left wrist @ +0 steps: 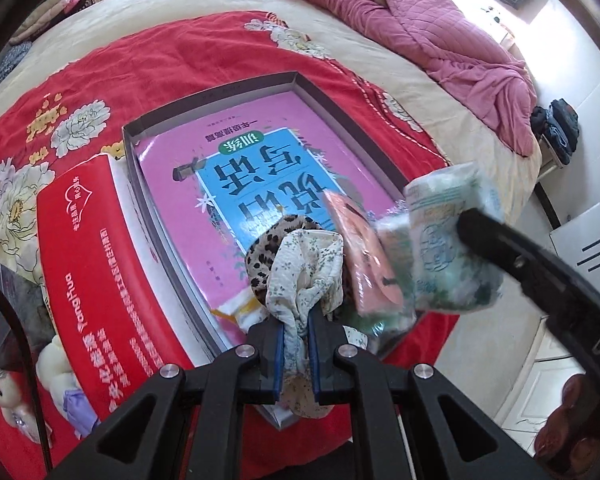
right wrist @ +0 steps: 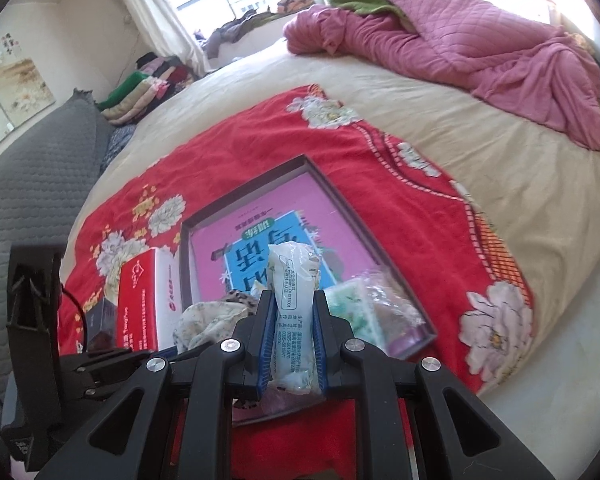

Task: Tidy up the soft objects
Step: 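Carry the floral cloth and wet-wipe pack over the pink book tray, then lower both items into the tray and open both tools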

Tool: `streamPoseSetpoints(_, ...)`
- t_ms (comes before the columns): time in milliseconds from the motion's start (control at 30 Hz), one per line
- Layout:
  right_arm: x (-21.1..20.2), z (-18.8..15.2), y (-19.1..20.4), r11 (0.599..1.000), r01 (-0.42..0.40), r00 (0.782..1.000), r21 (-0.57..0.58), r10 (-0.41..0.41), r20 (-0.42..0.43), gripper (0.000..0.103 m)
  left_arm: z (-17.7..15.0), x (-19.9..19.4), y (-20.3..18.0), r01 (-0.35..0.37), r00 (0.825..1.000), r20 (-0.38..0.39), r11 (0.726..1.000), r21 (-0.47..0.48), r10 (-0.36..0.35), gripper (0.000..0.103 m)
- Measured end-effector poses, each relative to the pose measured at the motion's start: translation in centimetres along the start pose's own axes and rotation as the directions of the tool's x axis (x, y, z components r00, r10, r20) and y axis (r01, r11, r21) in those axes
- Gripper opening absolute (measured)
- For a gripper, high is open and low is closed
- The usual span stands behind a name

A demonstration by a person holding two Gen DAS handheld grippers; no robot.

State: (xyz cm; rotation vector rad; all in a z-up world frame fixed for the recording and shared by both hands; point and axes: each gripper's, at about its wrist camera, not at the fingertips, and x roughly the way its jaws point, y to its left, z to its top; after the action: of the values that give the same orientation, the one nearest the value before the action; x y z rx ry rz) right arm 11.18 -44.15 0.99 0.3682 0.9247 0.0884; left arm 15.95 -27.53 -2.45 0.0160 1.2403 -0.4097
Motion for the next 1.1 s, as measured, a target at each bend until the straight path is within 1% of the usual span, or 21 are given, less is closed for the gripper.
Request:
streamPoseSetpoints(133, 2.0, 0.0, 0.3, 1.0, -0.012, 0.999, -0.009, 0.012, -0.03, 0.018, 0.5, 0.5, 0.4, 0.001, 1.0, -0.002, 1.0, -0.006, -0.001, 0.01)
streamPoseSetpoints(200, 3.1, 0.0, 0.3, 1.0, -0.005, 0.999, -0.01, 0.005, -0.046, 0.018, 0.7, 0.7, 0.5, 0.003, 1.0, -0.004, 1.0, -0.007, -0.003, 0.01)
streamPoseSetpoints(267, 3.6, 0.0, 0.0, 1.0, 0.0, 0.999, -0.004, 0.0, -0.046, 0.019, 0.8, 0.9, 0.5, 0.006, 1.0, -0.005, 1.0, -0.008, -0.006, 0.01)
streamPoseSetpoints(533, 5.2, 0.4, -0.3, 0.997, 0.064, 0.997, -0.038, -0.066, -0.046, 0.021, 0.9, 1.2, 0.6, 0.01, 1.0, -0.007, 1.0, -0.008, -0.011, 0.011)
streamPoseSetpoints(567, 5.3, 0.5, -0.3, 0.996, 0.08, 0.996, -0.047, -0.082, -0.044, 0.027, 0.9, 1.2, 0.6, 0.011, 1.0, -0.009, 1.0, -0.008, -0.011, 0.011)
streamPoseSetpoints(600, 5.4, 0.5, -0.2, 0.994, 0.093, 0.994, -0.055, -0.096, -0.045, 0.036, 0.9, 1.2, 0.7, 0.012, 1.0, -0.008, 1.0, -0.009, -0.012, 0.011)
streamPoseSetpoints(633, 5.4, 0.5, -0.1, 0.993, 0.1, 0.994, -0.06, -0.103, -0.045, 0.038, 0.9, 1.2, 0.7, 0.012, 1.0, -0.008, 1.0, -0.009, -0.012, 0.011)
streamPoseSetpoints(733, 5.1, 0.4, 0.0, 0.991, 0.11, 0.993, -0.07, -0.112, -0.032, 0.039, 0.8, 1.3, 0.7, 0.015, 1.0, -0.011, 1.0, -0.01, -0.015, 0.011)
streamPoseSetpoints(900, 4.4, 0.2, 0.1, 0.986, 0.139, 0.99, -0.09, -0.142, -0.02, 0.05, 0.8, 1.2, 0.9, 0.034, 0.999, -0.008, 0.999, -0.023, -0.035, 0.012)
streamPoseSetpoints(1033, 3.8, 0.3, -0.3, 0.987, 0.139, 0.99, -0.076, -0.141, -0.014, 0.051, 0.8, 1.4, 1.2, 0.048, 0.999, -0.022, 0.998, -0.037, -0.049, 0.015)
streamPoseSetpoints(1100, 3.3, 0.3, -0.4, 0.986, 0.152, 0.988, -0.07, -0.153, -0.011, 0.052, 0.7, 1.4, 1.2, 0.049, 0.999, -0.022, 0.998, -0.039, -0.05, 0.017)
